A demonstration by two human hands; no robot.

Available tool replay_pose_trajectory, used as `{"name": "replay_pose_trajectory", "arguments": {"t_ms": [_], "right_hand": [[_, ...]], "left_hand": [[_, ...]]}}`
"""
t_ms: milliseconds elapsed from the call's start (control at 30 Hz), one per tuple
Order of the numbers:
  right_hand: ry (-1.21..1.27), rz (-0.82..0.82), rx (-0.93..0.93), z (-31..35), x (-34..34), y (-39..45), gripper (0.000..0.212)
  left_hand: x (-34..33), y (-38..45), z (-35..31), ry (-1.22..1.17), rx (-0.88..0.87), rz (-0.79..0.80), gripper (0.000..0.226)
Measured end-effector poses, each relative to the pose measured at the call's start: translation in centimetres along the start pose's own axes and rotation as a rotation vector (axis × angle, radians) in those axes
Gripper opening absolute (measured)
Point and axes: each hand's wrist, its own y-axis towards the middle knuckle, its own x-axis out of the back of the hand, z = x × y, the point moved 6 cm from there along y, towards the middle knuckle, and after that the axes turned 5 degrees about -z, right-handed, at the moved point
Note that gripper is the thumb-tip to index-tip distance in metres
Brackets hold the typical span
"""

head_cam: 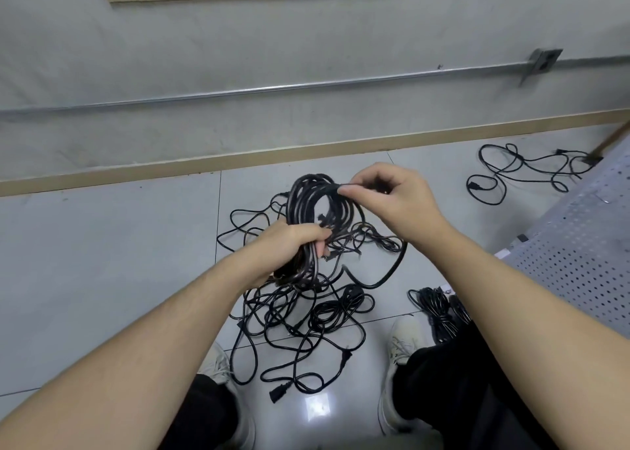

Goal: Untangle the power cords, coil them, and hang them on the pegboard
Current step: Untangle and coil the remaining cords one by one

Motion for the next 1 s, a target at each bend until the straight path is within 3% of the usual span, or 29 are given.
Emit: {"name": "replay_pose_trajectory", "arguments": {"t_ms": [167, 300, 367, 567, 733, 933, 1000], "right_hand": [[-0.007, -0.198, -0.010, -0.7, 0.5, 0.4, 0.024], [0.142, -0.163, -0.291, -1.9, -1.4, -0.3, 0.065], [0.259, -0.080, -0.424, -2.4, -2.1, -0.4, 0.071], [0.592, 0.002, -0.563, -1.7, -3.3, -0.9, 0.038], [0.735, -0.016, -0.650, -1.5, -3.7, -0.9, 0.031], [0.654, 0.028, -0.639, -1.6, -3.6, -1.0, 0.029], [0.622, 0.016, -0.661, -1.9, -3.6, -1.2, 0.045]], "left_hand": [[-1.1, -0.5, -0.9, -0.084, -0.121, 0.068, 0.038], [-0.9, -0.6, -1.4, -0.116, -0.168, 0.090, 0.033], [-0.9, -0.7, -1.3, -0.138, -0.155, 0.120, 0.033], [-1.8, -1.0, -0.5, -0.217, -0.056, 0.277, 0.034], [-3.4, -1.9, -1.7, -0.479, 0.011, 0.487, 0.028], [-4.0, -1.4, -1.1, -0.503, 0.015, 0.465, 0.025], [-4.0, -1.1, -0.7, -0.528, 0.030, 0.407, 0.021]]}}
